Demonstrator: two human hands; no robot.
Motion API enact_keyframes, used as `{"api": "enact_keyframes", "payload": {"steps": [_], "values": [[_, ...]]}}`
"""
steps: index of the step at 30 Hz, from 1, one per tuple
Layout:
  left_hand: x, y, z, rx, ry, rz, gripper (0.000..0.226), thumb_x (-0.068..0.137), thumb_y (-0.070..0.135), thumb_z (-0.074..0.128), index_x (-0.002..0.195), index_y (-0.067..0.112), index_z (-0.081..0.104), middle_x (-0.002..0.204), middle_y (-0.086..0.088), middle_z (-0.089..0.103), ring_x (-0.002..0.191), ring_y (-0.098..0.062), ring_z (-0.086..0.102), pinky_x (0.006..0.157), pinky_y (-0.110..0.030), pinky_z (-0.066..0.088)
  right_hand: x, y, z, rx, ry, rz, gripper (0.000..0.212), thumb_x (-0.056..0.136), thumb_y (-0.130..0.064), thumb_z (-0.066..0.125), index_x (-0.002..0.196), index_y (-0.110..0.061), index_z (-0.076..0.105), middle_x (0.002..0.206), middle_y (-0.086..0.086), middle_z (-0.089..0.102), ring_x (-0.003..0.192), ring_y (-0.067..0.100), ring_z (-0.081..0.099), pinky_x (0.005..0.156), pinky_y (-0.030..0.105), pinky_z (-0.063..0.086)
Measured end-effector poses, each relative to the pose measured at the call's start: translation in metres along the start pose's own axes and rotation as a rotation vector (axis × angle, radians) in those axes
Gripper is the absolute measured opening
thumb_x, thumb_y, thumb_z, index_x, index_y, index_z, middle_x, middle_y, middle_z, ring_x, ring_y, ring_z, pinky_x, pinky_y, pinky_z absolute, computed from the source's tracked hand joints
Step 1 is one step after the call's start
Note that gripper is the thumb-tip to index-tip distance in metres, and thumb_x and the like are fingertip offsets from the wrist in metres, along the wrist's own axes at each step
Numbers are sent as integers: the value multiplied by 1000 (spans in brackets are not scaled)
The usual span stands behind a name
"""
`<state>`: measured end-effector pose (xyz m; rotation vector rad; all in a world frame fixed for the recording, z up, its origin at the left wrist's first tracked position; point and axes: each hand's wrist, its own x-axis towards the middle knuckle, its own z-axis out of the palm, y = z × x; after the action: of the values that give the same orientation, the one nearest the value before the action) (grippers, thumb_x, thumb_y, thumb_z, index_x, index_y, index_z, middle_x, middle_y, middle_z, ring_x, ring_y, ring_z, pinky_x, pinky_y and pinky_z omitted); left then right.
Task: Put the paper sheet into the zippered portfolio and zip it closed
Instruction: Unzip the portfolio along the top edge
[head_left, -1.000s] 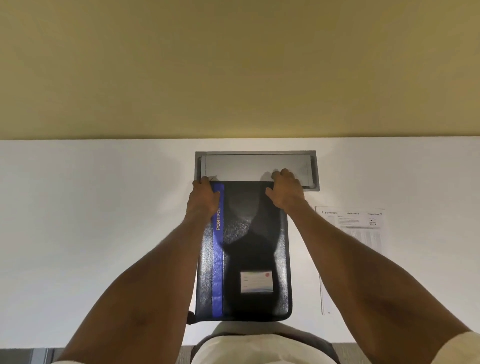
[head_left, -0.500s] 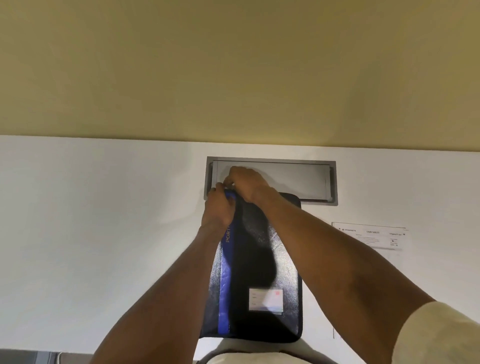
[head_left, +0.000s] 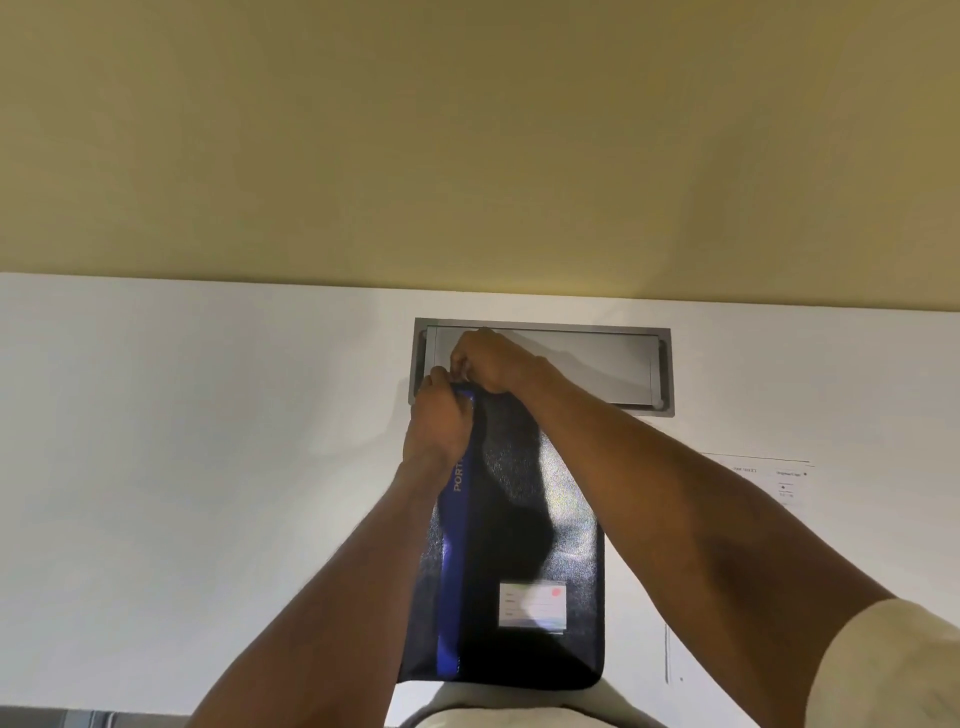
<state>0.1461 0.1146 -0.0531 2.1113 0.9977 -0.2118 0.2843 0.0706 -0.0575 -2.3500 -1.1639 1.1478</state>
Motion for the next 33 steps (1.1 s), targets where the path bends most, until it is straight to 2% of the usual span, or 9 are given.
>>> {"api": "enact_keyframes", "payload": {"steps": [4,8,11,14,17,23,26,29,33], "values": [[-3,1,-2,22,12,26,27,103,19,50,127,6,50,119,-16,63,105,-34,66,89,-45,56,1,-8,-5,16,15,31,24,90,7,61,106,-6,74,116,9,70,103,24,66,79,25,45],[-5,4,-3,22,10,50,27,103,16,51,127,4,51,118,-16,63,105,-31,65,87,-41,54,2,-17,-3,-80,35,94,22,91,-20,70,103,-2,70,105,12,71,95,27,67,84,36,56],[-6,6,-2,-1,4,55,23,102,13,50,123,4,52,112,-14,62,95,-27,63,77,-34,48,1,-22,1,-114,30,146,11,93,-12,65,90,-2,64,93,11,67,91,28,64,76,32,49],[-6,7,-2,-6,3,87,20,102,12,50,119,2,52,110,-15,61,91,-28,62,75,-38,51,4,-24,4,-54,36,162,20,93,-9,64,110,1,69,110,13,70,101,29,66,84,31,53],[-6,6,-3,-7,-3,88,23,102,11,48,123,3,52,113,-15,62,94,-30,63,79,-41,54,4,-23,0,13,20,196,23,94,-7,63,115,-2,72,121,12,70,109,28,65,96,35,53],[-7,6,-2,2,-7,115,25,101,10,49,125,1,52,115,-16,63,99,-32,65,83,-39,54,6,-22,5,94,65,287,26,95,-12,61,115,2,67,116,16,69,107,29,65,89,35,54],[-8,6,-2,-5,-6,108,29,101,11,50,128,1,50,119,-17,63,102,-34,65,88,-46,57,4,-25,5,107,78,260,27,96,-6,52,116,2,68,119,21,67,110,36,64,85,35,51],[-9,2,-3,-2,-12,90,30,101,12,50,131,7,50,122,-13,63,106,-31,65,92,-45,56,2,-20,1,131,-30,203,29,94,3,57,117,-5,74,120,12,71,107,29,66,90,35,54],[-10,-3,-3,-9,-8,62,26,104,16,50,129,10,51,119,-10,65,105,-27,67,94,-40,55,-3,-16,-1,125,-28,109,24,87,3,66,105,-7,78,107,10,76,98,23,69,82,28,50]]}}
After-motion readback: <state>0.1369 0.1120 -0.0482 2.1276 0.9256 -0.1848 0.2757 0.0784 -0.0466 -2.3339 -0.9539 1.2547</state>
